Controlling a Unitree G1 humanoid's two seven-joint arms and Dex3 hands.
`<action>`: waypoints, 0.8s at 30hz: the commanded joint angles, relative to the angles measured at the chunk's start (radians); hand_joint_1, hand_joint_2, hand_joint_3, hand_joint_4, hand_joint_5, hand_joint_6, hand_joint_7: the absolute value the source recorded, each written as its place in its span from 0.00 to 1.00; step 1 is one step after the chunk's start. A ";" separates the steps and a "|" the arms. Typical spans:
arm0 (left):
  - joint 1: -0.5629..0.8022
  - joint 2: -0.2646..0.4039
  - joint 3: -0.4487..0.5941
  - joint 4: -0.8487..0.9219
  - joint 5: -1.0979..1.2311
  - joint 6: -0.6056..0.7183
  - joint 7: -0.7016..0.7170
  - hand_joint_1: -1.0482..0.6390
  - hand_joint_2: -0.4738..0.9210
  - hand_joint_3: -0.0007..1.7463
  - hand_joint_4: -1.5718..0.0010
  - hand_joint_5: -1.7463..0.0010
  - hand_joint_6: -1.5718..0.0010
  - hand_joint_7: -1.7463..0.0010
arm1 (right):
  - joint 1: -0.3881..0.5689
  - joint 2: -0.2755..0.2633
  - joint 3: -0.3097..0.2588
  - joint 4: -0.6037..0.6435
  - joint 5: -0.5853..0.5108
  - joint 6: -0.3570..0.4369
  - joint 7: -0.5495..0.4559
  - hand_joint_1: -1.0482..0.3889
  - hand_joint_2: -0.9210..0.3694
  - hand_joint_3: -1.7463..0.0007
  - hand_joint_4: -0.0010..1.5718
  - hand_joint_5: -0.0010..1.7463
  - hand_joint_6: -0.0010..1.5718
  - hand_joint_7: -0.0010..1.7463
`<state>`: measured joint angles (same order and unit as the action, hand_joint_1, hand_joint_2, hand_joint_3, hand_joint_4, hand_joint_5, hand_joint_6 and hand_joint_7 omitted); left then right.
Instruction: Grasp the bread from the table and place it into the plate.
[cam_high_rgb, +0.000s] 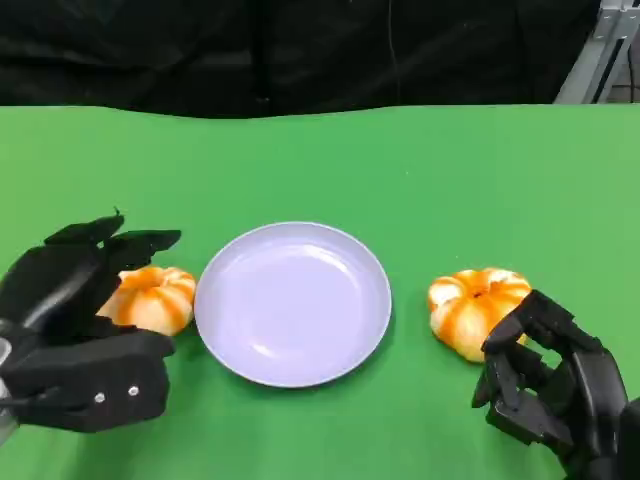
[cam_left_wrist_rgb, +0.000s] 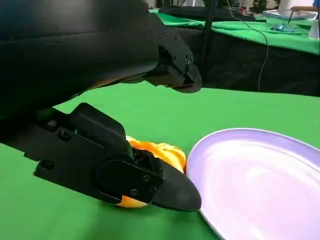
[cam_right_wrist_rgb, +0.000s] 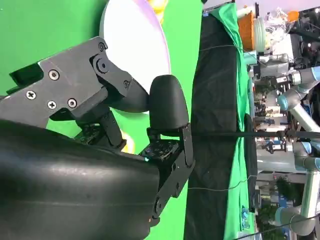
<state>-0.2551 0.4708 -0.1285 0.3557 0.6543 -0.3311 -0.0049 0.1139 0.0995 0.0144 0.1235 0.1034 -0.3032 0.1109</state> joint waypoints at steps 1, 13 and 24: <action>-0.085 0.024 -0.078 0.146 0.074 -0.022 0.078 0.07 0.99 0.01 0.84 0.97 0.69 0.99 | -0.002 -0.003 -0.003 -0.010 -0.002 -0.005 -0.010 0.63 0.24 0.36 0.54 1.00 0.41 0.91; -0.221 0.006 -0.230 0.433 0.133 -0.047 0.201 0.07 1.00 0.03 0.82 0.98 0.68 0.99 | -0.003 0.000 -0.005 -0.002 0.007 -0.018 -0.007 0.63 0.24 0.36 0.54 1.00 0.41 0.91; -0.256 0.008 -0.275 0.532 0.119 -0.052 0.243 0.08 1.00 0.03 0.81 0.98 0.67 1.00 | -0.006 -0.002 -0.008 0.003 0.002 -0.014 -0.009 0.62 0.25 0.37 0.53 1.00 0.41 0.91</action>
<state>-0.4908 0.4630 -0.3987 0.8621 0.7833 -0.3802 0.2159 0.1140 0.1062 0.0155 0.1251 0.1025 -0.3076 0.1047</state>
